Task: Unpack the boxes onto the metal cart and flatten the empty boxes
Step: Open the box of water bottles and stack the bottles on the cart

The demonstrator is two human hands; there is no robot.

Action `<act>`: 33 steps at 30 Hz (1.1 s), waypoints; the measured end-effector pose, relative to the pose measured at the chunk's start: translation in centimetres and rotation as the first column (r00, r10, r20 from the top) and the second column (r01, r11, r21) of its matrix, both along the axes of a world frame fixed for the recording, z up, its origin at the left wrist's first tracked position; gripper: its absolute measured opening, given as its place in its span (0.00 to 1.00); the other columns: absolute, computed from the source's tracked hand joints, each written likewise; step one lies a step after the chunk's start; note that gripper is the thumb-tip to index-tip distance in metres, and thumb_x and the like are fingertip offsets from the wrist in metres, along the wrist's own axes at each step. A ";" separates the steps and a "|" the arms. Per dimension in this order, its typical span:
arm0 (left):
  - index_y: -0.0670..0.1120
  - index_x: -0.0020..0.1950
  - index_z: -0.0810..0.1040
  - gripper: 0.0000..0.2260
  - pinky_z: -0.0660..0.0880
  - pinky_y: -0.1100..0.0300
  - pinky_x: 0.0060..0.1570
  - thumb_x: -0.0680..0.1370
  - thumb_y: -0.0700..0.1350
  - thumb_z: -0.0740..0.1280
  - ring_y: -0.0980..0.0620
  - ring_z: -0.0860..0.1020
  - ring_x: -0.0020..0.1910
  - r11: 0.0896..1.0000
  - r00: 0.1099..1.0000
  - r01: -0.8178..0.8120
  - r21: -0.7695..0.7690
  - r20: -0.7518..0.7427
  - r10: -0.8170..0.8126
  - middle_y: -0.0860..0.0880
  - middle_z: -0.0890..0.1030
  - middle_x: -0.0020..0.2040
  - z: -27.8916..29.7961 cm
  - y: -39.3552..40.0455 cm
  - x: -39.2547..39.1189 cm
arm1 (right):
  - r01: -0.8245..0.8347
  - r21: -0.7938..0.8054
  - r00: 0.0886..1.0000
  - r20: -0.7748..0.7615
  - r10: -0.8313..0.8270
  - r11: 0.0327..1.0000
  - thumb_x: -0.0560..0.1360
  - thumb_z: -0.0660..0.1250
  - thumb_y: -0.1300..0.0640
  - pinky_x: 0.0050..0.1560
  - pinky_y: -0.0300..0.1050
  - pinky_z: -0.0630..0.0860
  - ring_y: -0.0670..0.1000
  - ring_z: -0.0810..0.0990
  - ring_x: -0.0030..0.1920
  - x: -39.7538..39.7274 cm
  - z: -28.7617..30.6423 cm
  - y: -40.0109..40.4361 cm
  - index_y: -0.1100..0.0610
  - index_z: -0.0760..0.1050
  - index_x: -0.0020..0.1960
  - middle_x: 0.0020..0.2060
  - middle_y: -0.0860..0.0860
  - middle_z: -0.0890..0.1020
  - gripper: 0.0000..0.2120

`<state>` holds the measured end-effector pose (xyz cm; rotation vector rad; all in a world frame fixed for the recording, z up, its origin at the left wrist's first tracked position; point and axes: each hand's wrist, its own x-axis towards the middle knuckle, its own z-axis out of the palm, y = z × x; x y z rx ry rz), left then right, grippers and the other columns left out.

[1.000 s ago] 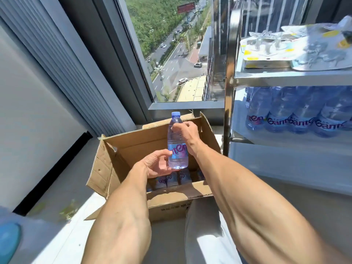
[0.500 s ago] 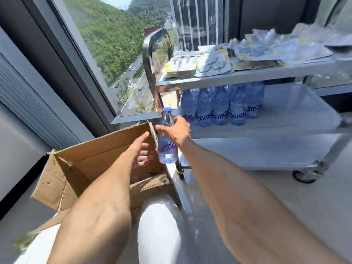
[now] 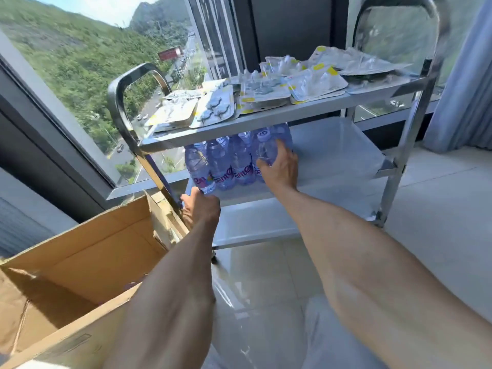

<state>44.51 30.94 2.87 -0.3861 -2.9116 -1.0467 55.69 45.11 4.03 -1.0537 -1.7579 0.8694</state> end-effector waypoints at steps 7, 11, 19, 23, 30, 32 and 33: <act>0.46 0.65 0.70 0.20 0.72 0.49 0.57 0.73 0.43 0.65 0.38 0.76 0.58 0.988 0.993 0.122 -0.094 0.002 -0.122 0.40 0.73 0.62 -2.1 4.0 -0.7 | 0.040 -0.030 0.999 -0.033 -0.041 0.999 0.69 0.74 0.61 0.60 0.51 0.71 0.62 0.74 0.55 2.5 -1.9 6.4 0.60 0.70 0.69 0.57 0.61 0.69 0.30; 0.50 0.71 0.59 0.28 0.70 0.45 0.63 0.74 0.45 0.65 0.33 0.68 0.67 0.977 0.986 0.148 -0.154 0.101 -0.134 0.36 0.63 0.70 -3.4 5.3 -2.3 | 0.025 -0.073 0.996 -0.089 -0.032 0.997 0.69 0.73 0.60 0.56 0.53 0.74 0.61 0.74 0.54 0.7 -2.4 7.8 0.59 0.71 0.67 0.55 0.61 0.70 0.27; 0.45 0.67 0.64 0.23 0.68 0.47 0.63 0.74 0.44 0.67 0.36 0.65 0.68 0.974 0.983 0.124 -0.188 0.160 -0.094 0.38 0.65 0.67 -5.7 5.0 -3.3 | -0.079 -0.061 0.995 -0.073 0.075 0.995 0.72 0.70 0.61 0.61 0.48 0.69 0.60 0.72 0.59 -2.1 -3.2 9.8 0.60 0.66 0.72 0.57 0.61 0.70 0.30; 0.45 0.67 0.62 0.23 0.70 0.47 0.62 0.75 0.46 0.66 0.36 0.68 0.66 0.965 0.986 0.095 -0.244 0.158 -0.057 0.38 0.63 0.66 -6.5 3.9 -3.5 | -0.053 -0.045 0.997 -0.058 0.050 0.998 0.71 0.68 0.62 0.60 0.54 0.70 0.61 0.71 0.58 -2.9 -3.2 10.1 0.62 0.68 0.69 0.56 0.62 0.71 0.26; 0.45 0.65 0.66 0.20 0.73 0.49 0.59 0.74 0.44 0.65 0.37 0.73 0.60 0.963 0.995 0.093 -0.254 0.050 -0.083 0.39 0.71 0.60 -6.2 1.6 -5.1 | 0.157 -0.156 0.988 0.021 -0.156 0.975 0.68 0.74 0.47 0.64 0.52 0.68 0.59 0.71 0.63 -1.9 -4.7 8.8 0.57 0.61 0.75 0.63 0.59 0.73 0.41; 0.44 0.64 0.71 0.18 0.75 0.49 0.56 0.75 0.45 0.65 0.37 0.76 0.57 0.958 0.999 0.002 -0.288 -0.045 -0.016 0.40 0.75 0.57 -5.2 0.2 -5.8 | 0.301 -0.216 0.952 0.015 -0.305 0.929 0.68 0.72 0.44 0.59 0.53 0.69 0.61 0.73 0.60 -1.4 -5.7 6.0 0.58 0.68 0.67 0.58 0.59 0.76 0.33; 0.43 0.62 0.74 0.16 0.75 0.48 0.56 0.76 0.46 0.65 0.37 0.77 0.57 0.952 0.996 -0.047 -0.304 -0.091 0.020 0.39 0.76 0.56 -4.7 -0.7 -6.2 | 0.306 -0.204 0.949 -0.015 -0.316 0.930 0.69 0.70 0.45 0.55 0.53 0.70 0.61 0.75 0.57 -1.6 -6.2 4.3 0.59 0.71 0.61 0.54 0.58 0.77 0.27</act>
